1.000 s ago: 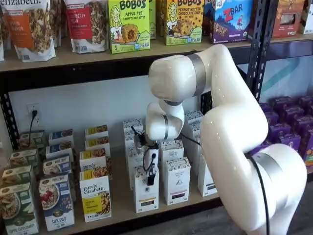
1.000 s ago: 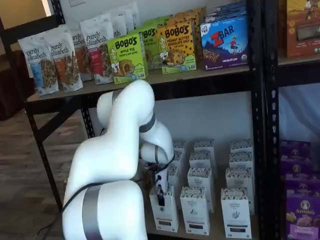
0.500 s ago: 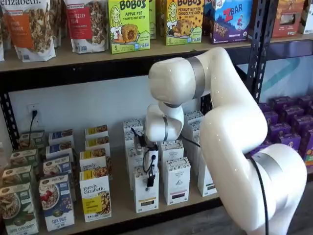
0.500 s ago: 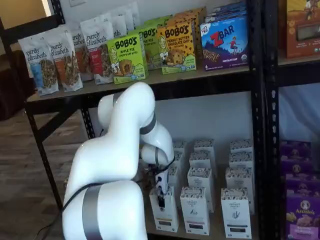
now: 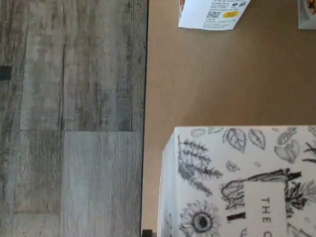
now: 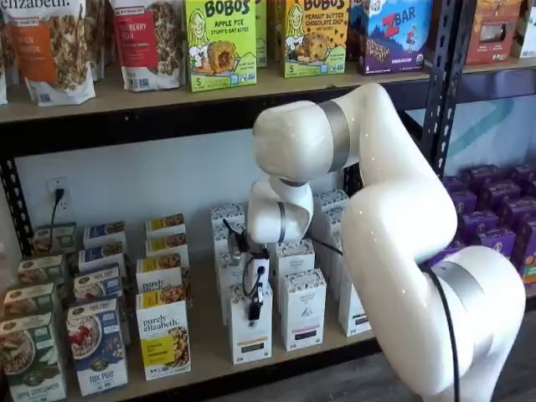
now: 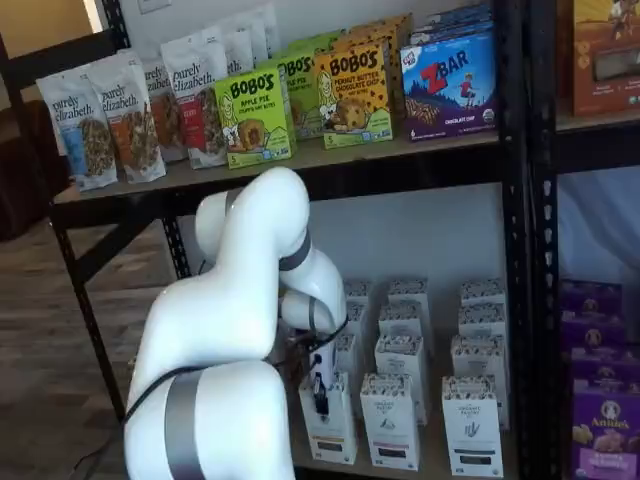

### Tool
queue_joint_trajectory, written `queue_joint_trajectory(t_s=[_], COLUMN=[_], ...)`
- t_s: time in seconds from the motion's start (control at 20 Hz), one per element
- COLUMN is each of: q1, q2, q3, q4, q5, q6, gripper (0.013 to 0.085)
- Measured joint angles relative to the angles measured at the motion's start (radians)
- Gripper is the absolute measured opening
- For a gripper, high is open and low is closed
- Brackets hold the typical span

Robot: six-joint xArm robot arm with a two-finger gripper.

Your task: Pick up the white box with a yellow strip in the middle, on the bottom shelf, the fourth box from the left

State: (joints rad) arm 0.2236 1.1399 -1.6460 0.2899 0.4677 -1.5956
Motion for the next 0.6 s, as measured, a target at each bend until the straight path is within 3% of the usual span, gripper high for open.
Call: queue_joint_trajectory(t_s=[0.2, 0.35, 0.45, 0.6], q1=[0.004, 0.006, 0.007, 0.007], q2=[0.003, 0.001, -0.002, -0.006], q3=[-0.003, 0.001, 0.005, 0.009], q4=[-0.027, -0.017, -0.013, -0.008], q5=[0.006, 0.001, -0.001, -0.002], q6=[0.028, 0.021, 0.018, 0.014], gripper=[0.0690, 0.0690, 0.0650, 0.0530])
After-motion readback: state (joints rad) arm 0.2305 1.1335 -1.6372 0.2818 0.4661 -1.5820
